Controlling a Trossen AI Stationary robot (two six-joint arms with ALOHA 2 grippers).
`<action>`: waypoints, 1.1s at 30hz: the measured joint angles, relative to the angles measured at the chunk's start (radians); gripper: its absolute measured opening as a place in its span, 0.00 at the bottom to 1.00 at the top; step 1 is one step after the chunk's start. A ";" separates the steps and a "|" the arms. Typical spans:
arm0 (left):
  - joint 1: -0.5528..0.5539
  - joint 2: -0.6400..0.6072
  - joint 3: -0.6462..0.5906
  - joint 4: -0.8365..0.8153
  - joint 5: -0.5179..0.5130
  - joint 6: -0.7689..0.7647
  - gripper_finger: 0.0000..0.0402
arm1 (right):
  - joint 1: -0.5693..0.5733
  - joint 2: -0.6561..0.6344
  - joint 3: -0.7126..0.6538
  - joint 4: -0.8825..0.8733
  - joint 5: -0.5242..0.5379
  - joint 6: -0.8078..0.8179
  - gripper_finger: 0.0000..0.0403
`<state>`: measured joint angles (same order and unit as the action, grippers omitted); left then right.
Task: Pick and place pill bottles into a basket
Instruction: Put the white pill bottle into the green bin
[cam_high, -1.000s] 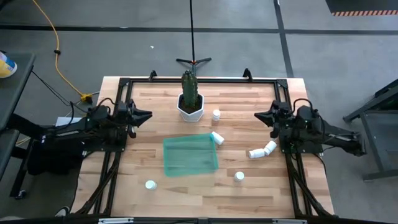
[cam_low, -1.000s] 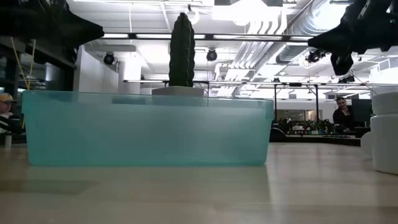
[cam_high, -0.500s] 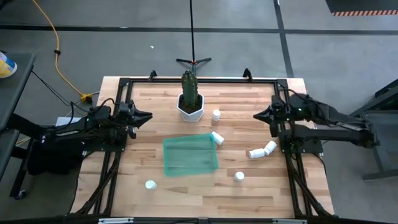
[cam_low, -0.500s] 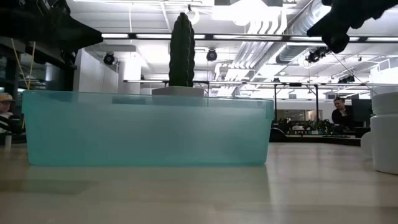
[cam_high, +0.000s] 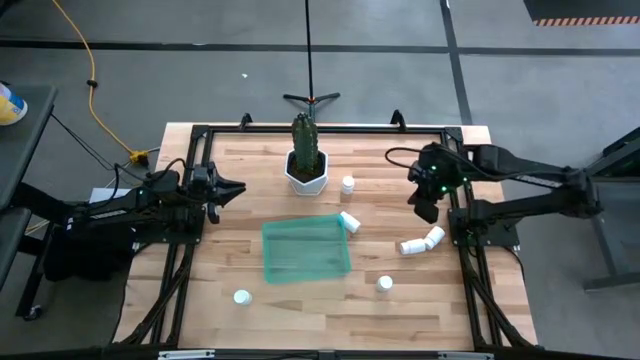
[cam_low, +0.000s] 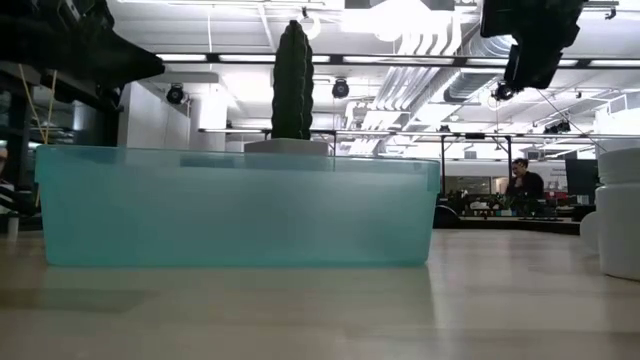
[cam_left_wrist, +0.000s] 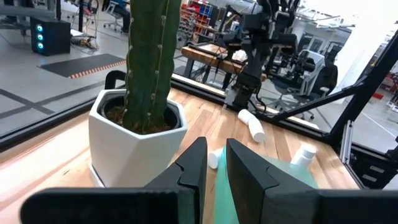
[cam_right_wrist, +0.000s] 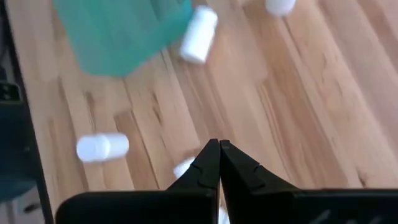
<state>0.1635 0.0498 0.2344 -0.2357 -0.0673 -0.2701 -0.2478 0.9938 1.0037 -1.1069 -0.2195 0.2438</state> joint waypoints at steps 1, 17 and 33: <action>0.000 0.000 0.000 -0.001 0.000 0.000 0.24 | 0.000 0.015 0.008 -0.027 0.000 0.000 0.00; 0.000 0.000 0.000 -0.010 0.000 0.000 0.24 | 0.000 0.102 0.025 -0.098 -0.090 0.026 0.00; 0.000 0.000 0.000 -0.061 0.006 0.002 0.24 | 0.000 0.101 0.024 -0.094 -0.001 -0.072 0.00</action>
<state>0.1635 0.0502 0.2348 -0.2962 -0.0608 -0.2680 -0.2478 1.0950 1.0279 -1.2013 -0.2201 0.1717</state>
